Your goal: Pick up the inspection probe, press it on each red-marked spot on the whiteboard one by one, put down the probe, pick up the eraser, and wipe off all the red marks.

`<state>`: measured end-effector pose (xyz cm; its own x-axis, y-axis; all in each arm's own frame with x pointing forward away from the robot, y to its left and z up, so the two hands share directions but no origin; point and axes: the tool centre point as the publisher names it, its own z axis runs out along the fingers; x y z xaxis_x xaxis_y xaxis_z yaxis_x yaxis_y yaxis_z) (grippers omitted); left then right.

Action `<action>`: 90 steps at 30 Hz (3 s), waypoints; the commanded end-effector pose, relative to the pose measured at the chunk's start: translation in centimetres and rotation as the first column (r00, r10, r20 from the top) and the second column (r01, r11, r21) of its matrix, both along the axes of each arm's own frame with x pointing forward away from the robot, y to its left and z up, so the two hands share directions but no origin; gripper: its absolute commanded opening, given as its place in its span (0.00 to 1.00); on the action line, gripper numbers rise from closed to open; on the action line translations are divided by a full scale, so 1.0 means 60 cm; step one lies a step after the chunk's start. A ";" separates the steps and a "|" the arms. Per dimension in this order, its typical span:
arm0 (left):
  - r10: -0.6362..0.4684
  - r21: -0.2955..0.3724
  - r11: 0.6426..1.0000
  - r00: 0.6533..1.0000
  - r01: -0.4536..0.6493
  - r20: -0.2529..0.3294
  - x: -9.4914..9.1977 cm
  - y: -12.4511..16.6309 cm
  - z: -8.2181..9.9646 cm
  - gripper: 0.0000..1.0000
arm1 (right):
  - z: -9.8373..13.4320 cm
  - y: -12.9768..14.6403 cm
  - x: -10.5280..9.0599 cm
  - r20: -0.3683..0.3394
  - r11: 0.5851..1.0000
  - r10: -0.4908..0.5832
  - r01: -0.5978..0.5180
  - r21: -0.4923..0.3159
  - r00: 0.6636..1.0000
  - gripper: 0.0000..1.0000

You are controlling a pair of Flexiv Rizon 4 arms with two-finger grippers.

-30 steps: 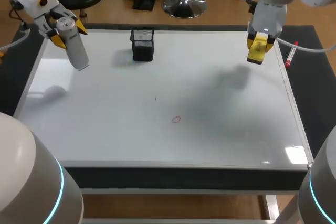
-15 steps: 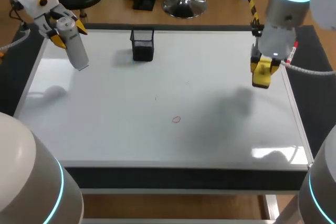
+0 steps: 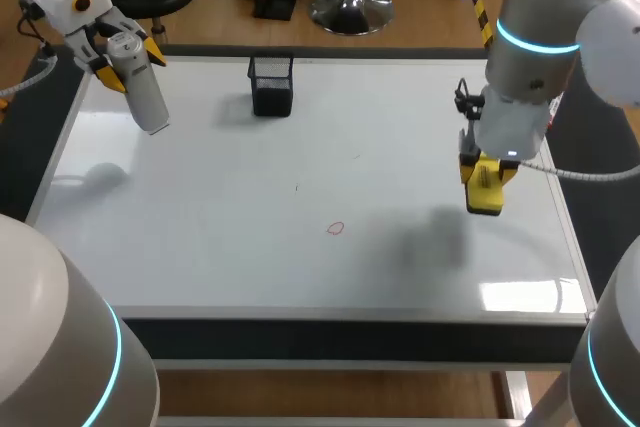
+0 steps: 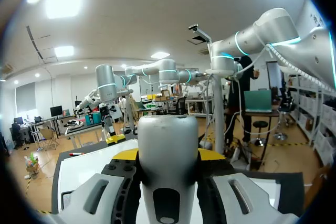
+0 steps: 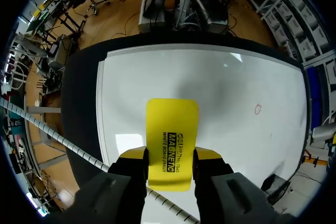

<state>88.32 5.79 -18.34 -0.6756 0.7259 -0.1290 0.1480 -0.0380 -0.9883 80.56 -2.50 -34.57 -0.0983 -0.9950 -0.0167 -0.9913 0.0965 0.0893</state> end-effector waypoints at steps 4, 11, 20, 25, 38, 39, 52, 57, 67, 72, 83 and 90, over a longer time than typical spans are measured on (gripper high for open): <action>-0.001 0.003 1.000 1.000 0.001 0.003 -0.001 0.000 0.003 0.00 | 0.006 0.018 -0.045 0.106 0.999 0.036 -0.035 -0.008 0.994 0.00; -0.001 0.003 1.000 1.000 0.001 0.003 -0.001 0.000 0.003 0.00 | 0.003 0.051 -0.079 0.115 0.996 0.093 -0.092 -0.014 0.989 0.00; -0.001 0.003 1.000 1.000 0.001 0.003 -0.001 0.000 0.003 0.00 | 0.010 0.065 -0.085 0.080 0.995 0.095 -0.095 0.009 0.992 0.00; -0.001 0.003 1.000 1.000 0.001 0.003 -0.001 0.000 0.003 0.00 | 0.010 0.065 -0.085 0.080 0.995 0.095 -0.095 0.009 0.992 0.00; -0.001 0.003 1.000 1.000 0.001 0.003 -0.001 0.000 0.003 0.00 | 0.009 0.061 -0.084 0.079 0.995 0.095 -0.096 0.007 0.992 0.00; -0.001 0.003 1.000 1.000 0.001 0.003 -0.001 0.000 0.003 0.00 | 0.007 0.059 -0.085 0.077 0.996 0.092 -0.093 0.005 0.993 0.00; -0.001 0.003 1.000 1.000 0.001 0.003 -0.001 0.000 0.003 0.00 | -0.011 0.127 -0.113 0.056 0.987 0.158 -0.157 -0.021 0.986 0.00; -0.001 0.003 1.000 1.000 0.001 0.003 -0.001 0.000 0.003 0.00 | -0.009 0.179 -0.127 0.063 0.978 0.206 -0.205 -0.034 0.976 0.00; -0.001 0.003 1.000 1.000 0.001 0.003 -0.001 0.000 0.003 0.00 | -0.011 0.275 -0.147 0.087 0.959 0.284 -0.282 -0.042 0.955 0.00; -0.001 0.003 1.000 1.000 0.001 0.003 -0.001 0.000 0.003 0.00 | -0.020 0.318 -0.159 0.093 0.947 0.321 -0.318 -0.055 0.942 0.00; -0.001 0.003 1.000 1.000 0.001 0.003 -0.001 0.000 0.003 0.00 | -0.052 0.389 -0.157 0.103 0.926 0.377 -0.374 -0.041 0.921 0.00; -0.001 0.003 1.000 1.000 0.001 0.003 -0.001 0.000 0.003 0.00 | -0.063 0.419 -0.125 0.112 0.922 0.386 -0.384 -0.036 0.916 0.00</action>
